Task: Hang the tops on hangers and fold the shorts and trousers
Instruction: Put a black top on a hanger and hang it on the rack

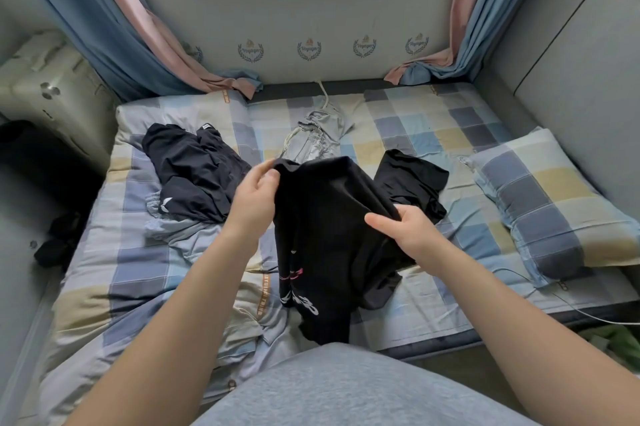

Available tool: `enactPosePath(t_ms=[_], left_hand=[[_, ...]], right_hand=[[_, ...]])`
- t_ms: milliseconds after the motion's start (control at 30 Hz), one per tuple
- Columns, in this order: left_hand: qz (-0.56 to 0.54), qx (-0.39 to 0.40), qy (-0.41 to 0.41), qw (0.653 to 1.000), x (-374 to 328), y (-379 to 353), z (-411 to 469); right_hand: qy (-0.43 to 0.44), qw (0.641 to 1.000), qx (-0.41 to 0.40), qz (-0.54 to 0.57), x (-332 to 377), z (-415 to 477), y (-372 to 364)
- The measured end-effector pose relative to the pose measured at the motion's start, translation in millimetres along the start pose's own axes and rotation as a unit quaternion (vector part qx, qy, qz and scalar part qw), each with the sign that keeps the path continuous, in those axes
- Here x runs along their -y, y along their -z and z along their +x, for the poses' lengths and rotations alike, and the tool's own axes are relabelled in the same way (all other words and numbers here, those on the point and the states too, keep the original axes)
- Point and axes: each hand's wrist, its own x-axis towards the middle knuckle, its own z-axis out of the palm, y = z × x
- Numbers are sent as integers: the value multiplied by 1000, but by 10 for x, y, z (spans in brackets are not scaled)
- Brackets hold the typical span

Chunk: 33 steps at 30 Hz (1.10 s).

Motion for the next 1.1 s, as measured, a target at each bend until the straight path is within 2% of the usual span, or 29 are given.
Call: enactPosePath(t_ms=[100, 167, 267, 333, 467, 600, 733, 867, 933, 1033, 1100], left_hand=[[71, 64, 28, 995, 128, -121, -85], [103, 122, 36, 987, 191, -217, -173], [190, 238, 44, 951, 289, -345, -307], [209, 271, 39, 939, 346, -444, -399], [213, 243, -18, 946, 363, -650, -528], [247, 159, -83, 952, 398, -672, -470], [231, 80, -108, 964, 419, -541, -360], [123, 45, -82, 988, 379, -429, -265], [49, 43, -49, 997, 305, -399, -244], [-60, 40, -3, 997, 149, -337, -235], [-129, 58, 7, 990, 21, -295, -241]], right_hand=[[-9, 993, -49, 110, 228, -29, -48], [-7, 989, -66, 129, 364, -44, -78], [1, 986, -69, 154, 536, -87, -126], [12, 984, -62, 169, 647, -125, -143], [40, 973, -32, 225, 864, -204, -143], [88, 973, -35, 213, 1017, -229, -58], [99, 974, -55, 197, 1052, -216, 66], [97, 979, -97, 152, 1026, -122, 185], [76, 978, -145, 128, 971, -36, 241], [57, 975, -202, 78, 839, 63, 253], [78, 973, -214, 27, 750, 37, 175]])
